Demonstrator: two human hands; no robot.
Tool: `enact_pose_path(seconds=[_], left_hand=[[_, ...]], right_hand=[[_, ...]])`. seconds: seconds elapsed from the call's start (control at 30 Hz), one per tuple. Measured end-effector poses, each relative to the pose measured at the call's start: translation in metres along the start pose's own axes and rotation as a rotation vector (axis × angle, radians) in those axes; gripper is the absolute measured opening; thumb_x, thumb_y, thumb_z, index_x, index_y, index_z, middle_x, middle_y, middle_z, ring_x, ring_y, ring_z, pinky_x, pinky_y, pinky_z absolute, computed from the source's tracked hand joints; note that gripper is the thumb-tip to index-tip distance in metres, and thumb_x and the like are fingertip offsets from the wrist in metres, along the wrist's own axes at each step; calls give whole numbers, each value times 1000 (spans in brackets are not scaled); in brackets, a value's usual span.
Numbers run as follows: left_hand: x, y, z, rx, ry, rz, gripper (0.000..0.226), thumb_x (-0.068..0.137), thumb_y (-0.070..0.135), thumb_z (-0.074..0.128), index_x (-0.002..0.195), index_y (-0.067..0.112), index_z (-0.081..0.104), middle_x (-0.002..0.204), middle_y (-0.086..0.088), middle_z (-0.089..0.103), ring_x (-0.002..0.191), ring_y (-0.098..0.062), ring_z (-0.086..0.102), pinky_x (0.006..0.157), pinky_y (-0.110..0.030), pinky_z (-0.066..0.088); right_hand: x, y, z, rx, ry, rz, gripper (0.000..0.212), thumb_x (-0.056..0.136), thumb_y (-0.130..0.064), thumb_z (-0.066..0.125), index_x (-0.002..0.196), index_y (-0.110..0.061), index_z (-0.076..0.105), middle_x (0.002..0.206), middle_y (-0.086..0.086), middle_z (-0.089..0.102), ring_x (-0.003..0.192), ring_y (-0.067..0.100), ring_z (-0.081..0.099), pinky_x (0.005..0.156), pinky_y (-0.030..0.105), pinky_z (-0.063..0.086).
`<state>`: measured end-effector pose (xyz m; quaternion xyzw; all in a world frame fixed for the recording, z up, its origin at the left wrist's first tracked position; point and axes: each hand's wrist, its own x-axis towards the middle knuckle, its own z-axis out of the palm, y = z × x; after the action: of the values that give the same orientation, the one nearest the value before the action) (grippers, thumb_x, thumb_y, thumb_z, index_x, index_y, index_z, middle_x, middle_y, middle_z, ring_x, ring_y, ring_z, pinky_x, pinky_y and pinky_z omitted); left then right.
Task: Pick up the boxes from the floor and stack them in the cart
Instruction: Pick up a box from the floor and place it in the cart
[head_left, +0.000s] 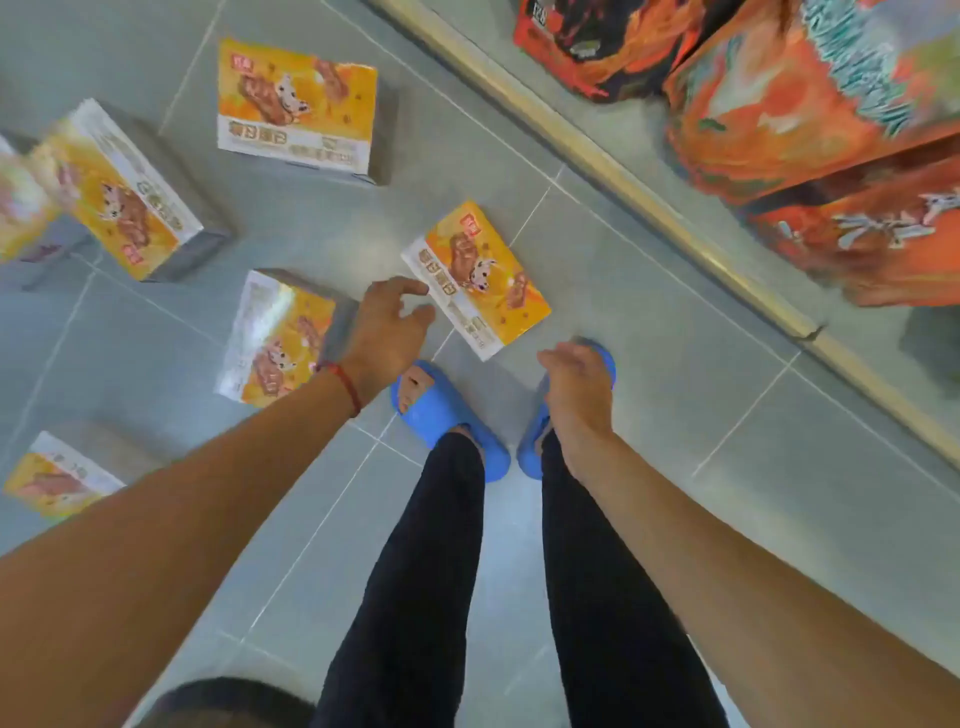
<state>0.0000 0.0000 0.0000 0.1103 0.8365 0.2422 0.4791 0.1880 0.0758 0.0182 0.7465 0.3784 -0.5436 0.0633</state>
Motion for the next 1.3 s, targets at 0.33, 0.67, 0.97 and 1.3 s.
enact_pose_path(seconds=[0.33, 0.67, 0.97, 1.3], left_hand=[[195, -54, 69, 385, -20, 243, 65, 97, 46, 56, 147, 7, 39, 148, -15, 43, 132, -32, 47, 111, -39, 36], [252, -66, 97, 495, -16, 174, 64, 83, 80, 38, 126, 34, 50, 111, -8, 71, 104, -38, 63, 91, -44, 47], [119, -65, 46, 82, 51, -56, 57, 88, 76, 47, 121, 30, 50, 96, 10, 67, 98, -23, 65, 89, -41, 49], [-58, 11, -40, -501, 84, -185, 48, 84, 63, 65, 109, 27, 45, 108, 1, 68, 96, -18, 73, 89, -45, 59]], right_hand=[[197, 36, 89, 165, 76, 180, 79, 95, -65, 52, 157, -21, 31, 152, 5, 47, 132, 27, 50, 107, 34, 35], [245, 62, 122, 467, 90, 87, 40, 103, -53, 50, 87, -26, 75, 77, -2, 79, 74, 24, 76, 77, 48, 64], [135, 27, 67, 333, -21, 99, 53, 101, -53, 56, 144, -27, 40, 106, -9, 63, 86, 6, 68, 59, 22, 57], [-35, -56, -27, 150, -191, -128, 33, 105, -36, 54, 132, -34, 36, 119, 7, 68, 96, 24, 75, 68, 35, 62]])
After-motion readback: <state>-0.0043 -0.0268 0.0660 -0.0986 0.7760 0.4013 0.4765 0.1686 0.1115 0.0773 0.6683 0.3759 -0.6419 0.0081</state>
